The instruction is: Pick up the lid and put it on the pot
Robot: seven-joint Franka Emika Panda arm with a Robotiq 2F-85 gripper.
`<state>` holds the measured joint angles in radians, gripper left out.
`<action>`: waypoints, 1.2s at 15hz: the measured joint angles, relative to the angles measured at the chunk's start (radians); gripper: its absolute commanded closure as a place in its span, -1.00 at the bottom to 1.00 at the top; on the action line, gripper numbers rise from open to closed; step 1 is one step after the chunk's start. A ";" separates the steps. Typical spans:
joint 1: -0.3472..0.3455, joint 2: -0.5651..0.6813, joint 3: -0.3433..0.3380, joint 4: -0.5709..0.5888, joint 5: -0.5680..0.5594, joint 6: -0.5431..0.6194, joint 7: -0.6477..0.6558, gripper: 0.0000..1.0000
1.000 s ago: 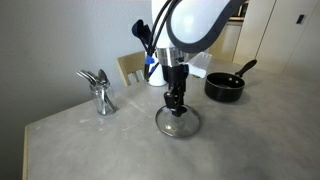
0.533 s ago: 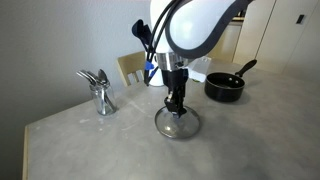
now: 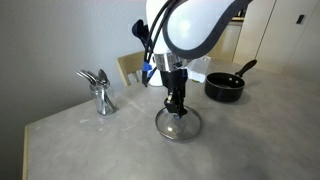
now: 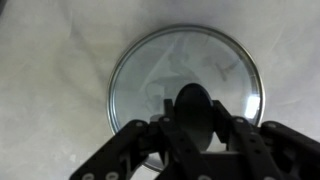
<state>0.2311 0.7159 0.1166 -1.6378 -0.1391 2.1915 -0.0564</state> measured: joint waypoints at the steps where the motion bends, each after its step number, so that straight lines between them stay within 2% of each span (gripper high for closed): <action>1: 0.003 -0.003 -0.002 0.004 -0.008 -0.019 0.008 0.70; 9: 0.017 -0.112 -0.006 0.009 -0.063 -0.162 0.022 0.70; 13: 0.004 -0.185 -0.020 -0.040 -0.094 -0.168 0.014 0.70; 18: -0.046 -0.271 -0.032 -0.143 -0.103 -0.132 -0.036 0.70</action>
<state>0.1848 0.4453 0.0847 -1.7804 -0.2417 2.0598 -0.0924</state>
